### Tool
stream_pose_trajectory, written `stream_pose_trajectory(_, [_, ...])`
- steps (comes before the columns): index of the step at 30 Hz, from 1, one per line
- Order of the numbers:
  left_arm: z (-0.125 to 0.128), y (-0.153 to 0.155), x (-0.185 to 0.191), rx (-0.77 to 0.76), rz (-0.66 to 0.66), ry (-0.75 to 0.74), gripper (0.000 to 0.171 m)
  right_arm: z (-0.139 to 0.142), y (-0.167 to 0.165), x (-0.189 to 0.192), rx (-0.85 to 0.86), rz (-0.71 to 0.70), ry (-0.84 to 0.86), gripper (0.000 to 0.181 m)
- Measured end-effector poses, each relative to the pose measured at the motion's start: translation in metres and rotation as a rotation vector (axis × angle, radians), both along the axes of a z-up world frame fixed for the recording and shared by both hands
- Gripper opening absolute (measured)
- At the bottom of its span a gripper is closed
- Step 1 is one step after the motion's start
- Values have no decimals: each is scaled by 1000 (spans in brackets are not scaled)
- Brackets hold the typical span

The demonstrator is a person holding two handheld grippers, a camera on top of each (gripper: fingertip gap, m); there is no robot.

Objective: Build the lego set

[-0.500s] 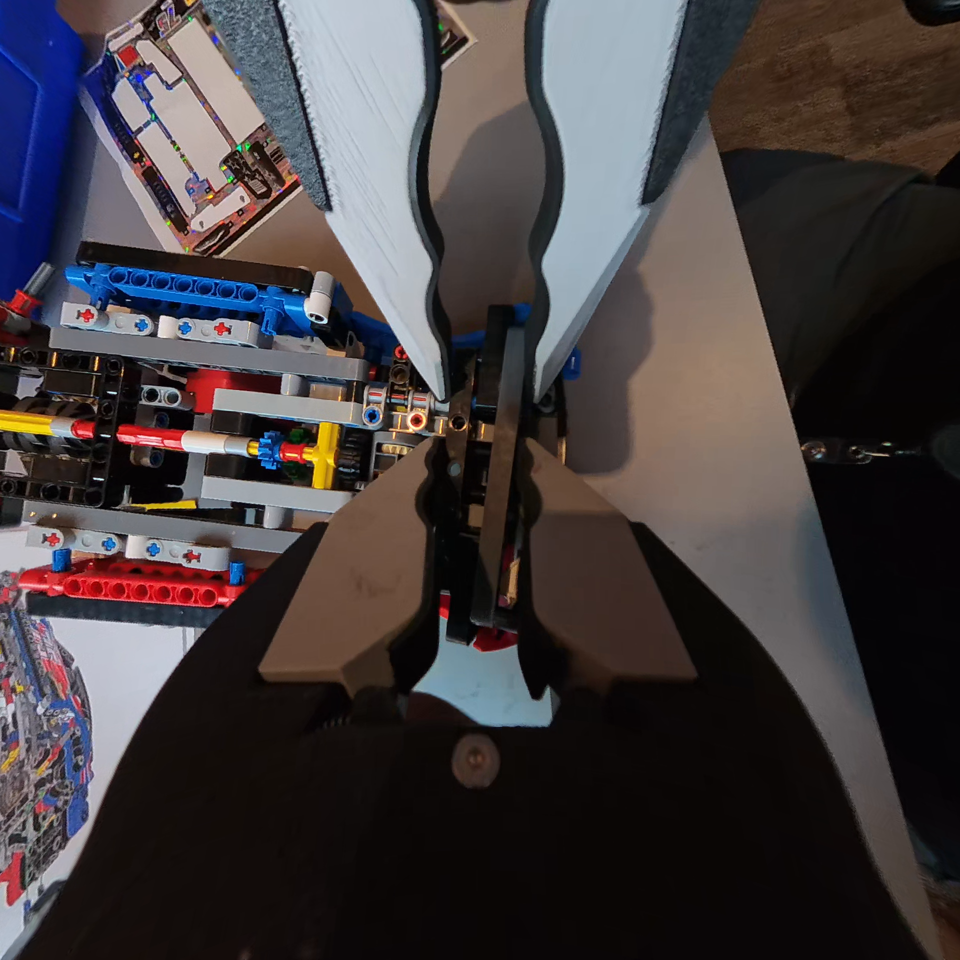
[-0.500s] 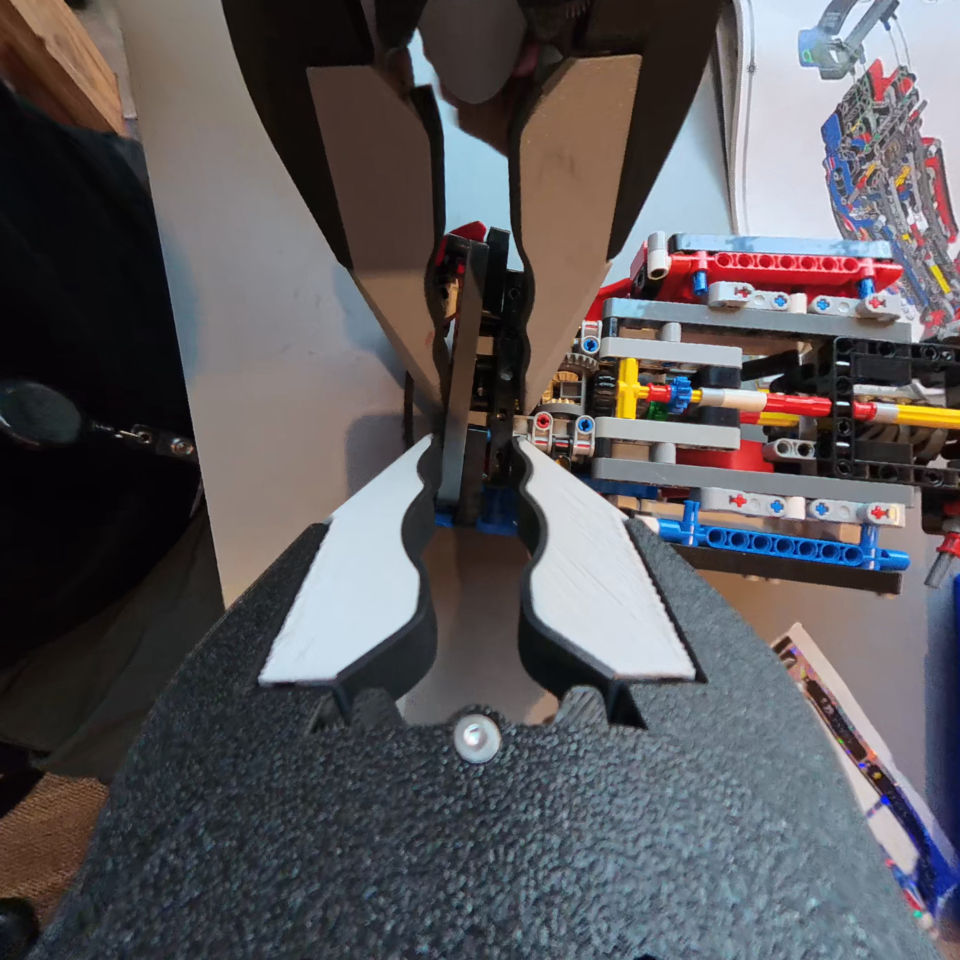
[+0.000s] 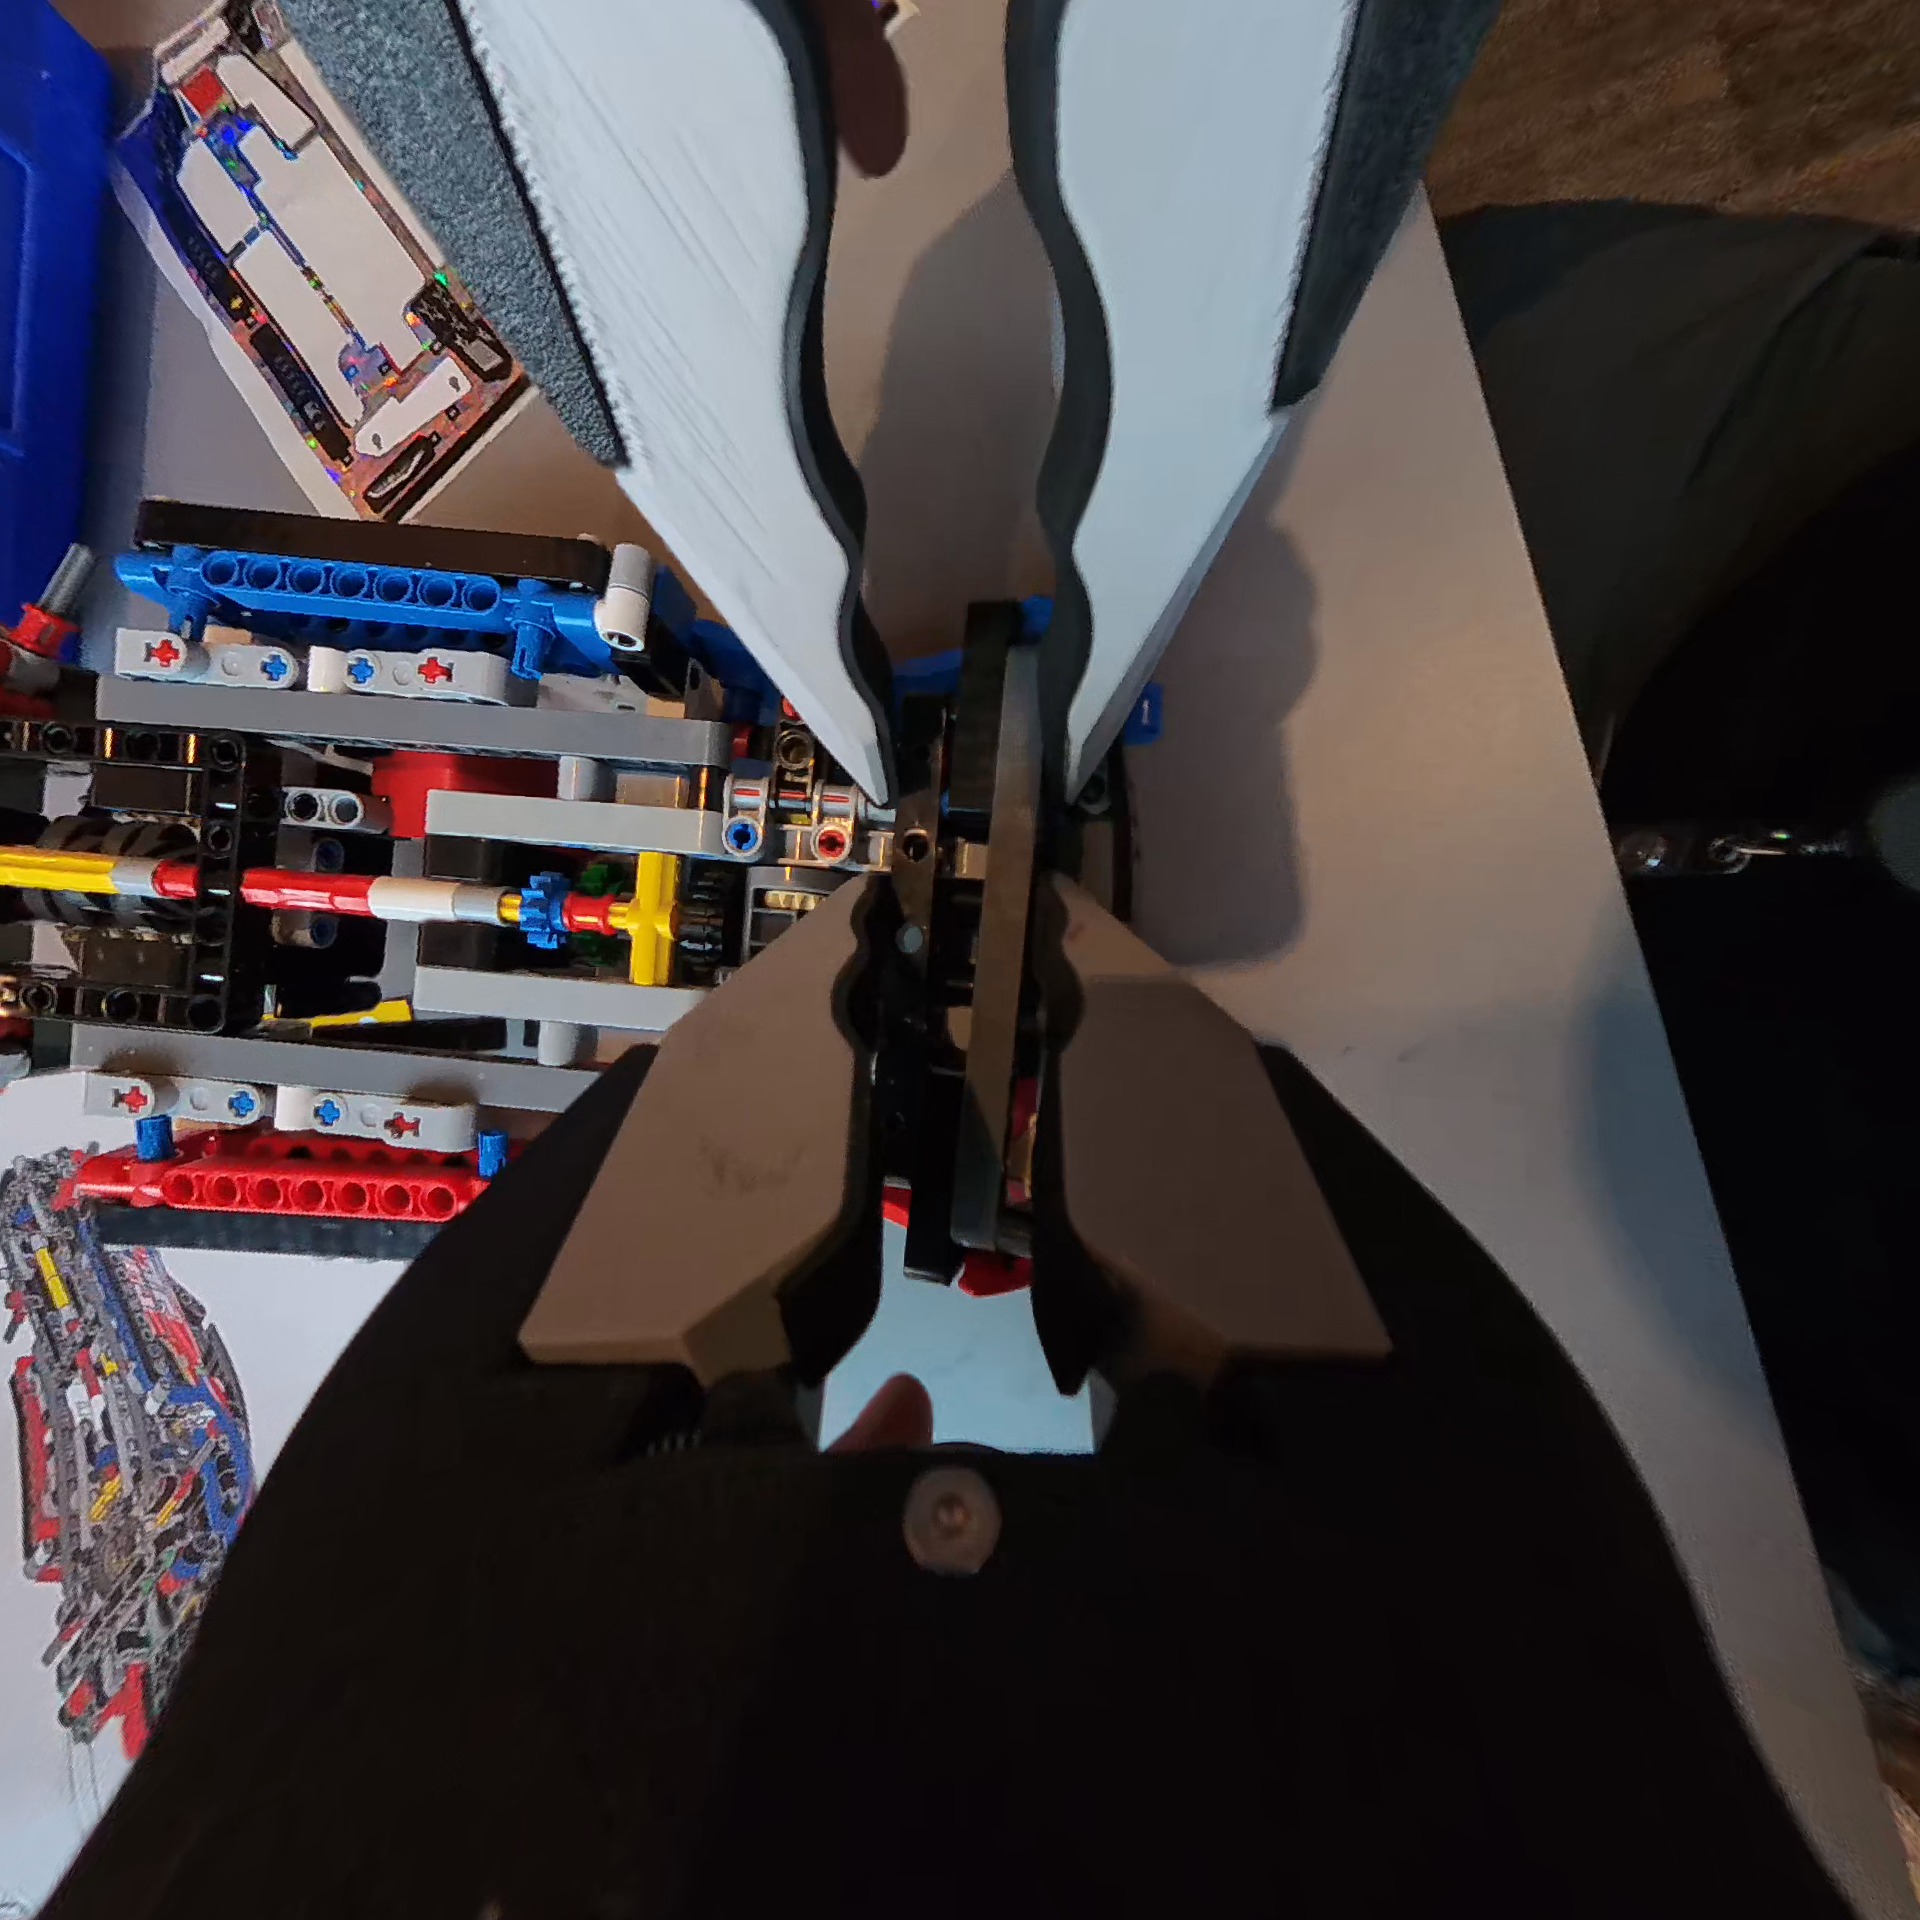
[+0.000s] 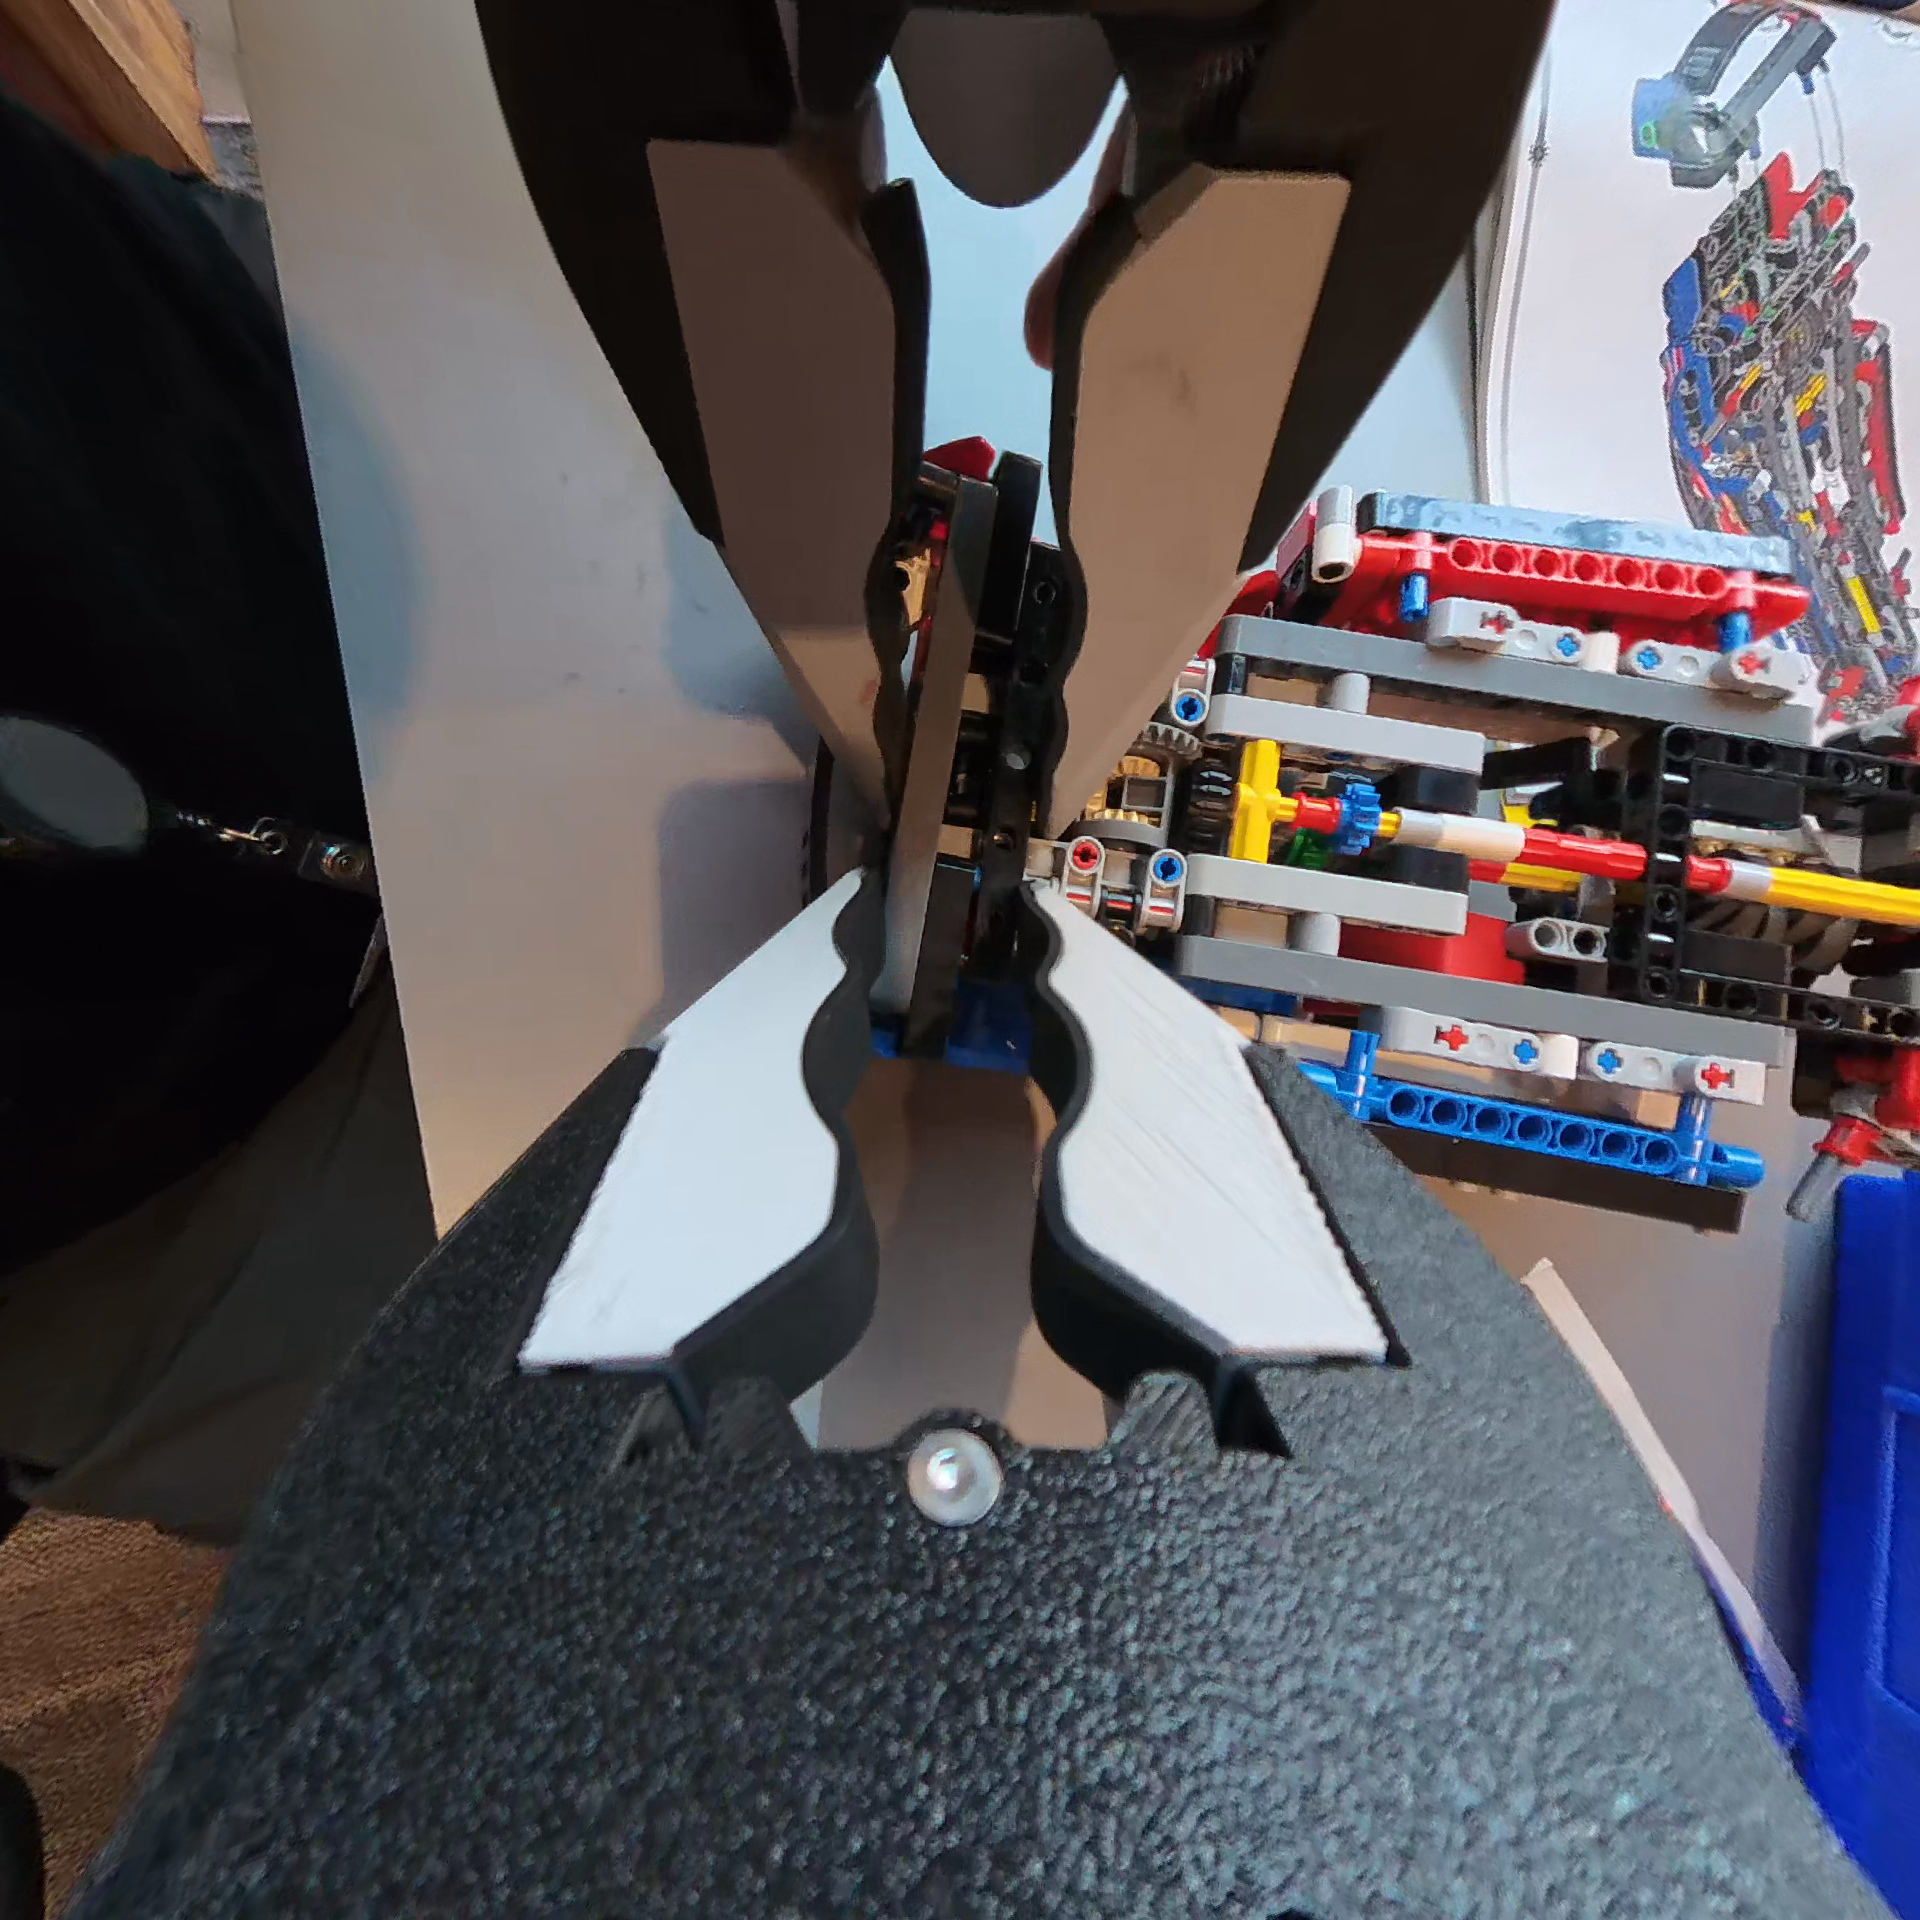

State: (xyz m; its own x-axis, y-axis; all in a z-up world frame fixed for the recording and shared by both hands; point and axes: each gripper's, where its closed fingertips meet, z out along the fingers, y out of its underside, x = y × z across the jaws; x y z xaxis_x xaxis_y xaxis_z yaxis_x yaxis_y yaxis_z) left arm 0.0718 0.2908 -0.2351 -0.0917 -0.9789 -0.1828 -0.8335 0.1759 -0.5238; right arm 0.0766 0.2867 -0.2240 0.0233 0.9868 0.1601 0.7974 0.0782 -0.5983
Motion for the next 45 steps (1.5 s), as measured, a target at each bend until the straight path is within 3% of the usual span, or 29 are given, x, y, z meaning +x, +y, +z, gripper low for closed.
stream_pose_trajectory(1, [0,0,-1,-5,6,11,24,0,0,-1,-5,-7,11,23])
stream_pose_trajectory(7, [-1,-1,0,-46,29,65,19,-2,0,0,19,37,-25,21])
stream_pose_trajectory(13, [0,0,-1,-124,51,22,20,0,2,-1,-24,51,18,22])
stream_pose_trajectory(17, [2,3,0,-130,54,-37,24,4,5,-1,-156,-41,80,25])
stream_pose_trajectory(20, [6,4,-2,-93,36,-35,25,19,8,-5,-81,-78,213,25])
stream_pose_trajectory(24, [11,6,-4,-65,29,-94,26,63,11,0,-107,-166,503,32])
stream_pose_trajectory(27, [19,13,-6,69,24,-146,45,74,26,31,-116,-319,618,34])
stream_pose_trajectory(29, [17,18,-7,240,-33,-143,69,64,28,46,-202,-392,666,35])
stream_pose_trajectory(31, [25,16,-3,364,-64,-177,83,51,19,47,-309,-401,691,29])
stream_pose_trajectory(32, [29,12,0,352,-85,-204,79,47,19,47,-314,-412,708,29])
stream_pose_trajectory(35, [53,-10,8,46,-147,-389,67,38,17,47,-336,-425,719,29])
stream_pose_trajectory(36, [62,-5,9,-66,-101,-430,65,35,17,47,-340,-430,711,30])
stream_pose_trajectory(37, [70,1,10,-183,-45,-452,74,33,18,48,-338,-439,706,31])
stream_pose_trajectory(40, [109,-11,-3,-502,-73,-539,95,36,17,55,-290,-468,705,34])
stream_pose_trajectory(42, [127,2,-20,-540,5,-637,93,38,16,65,-262,-495,715,34])
stream_pose_trajectory(45, [117,20,-56,-541,142,-668,94,37,13,79,-257,-530,733,34])
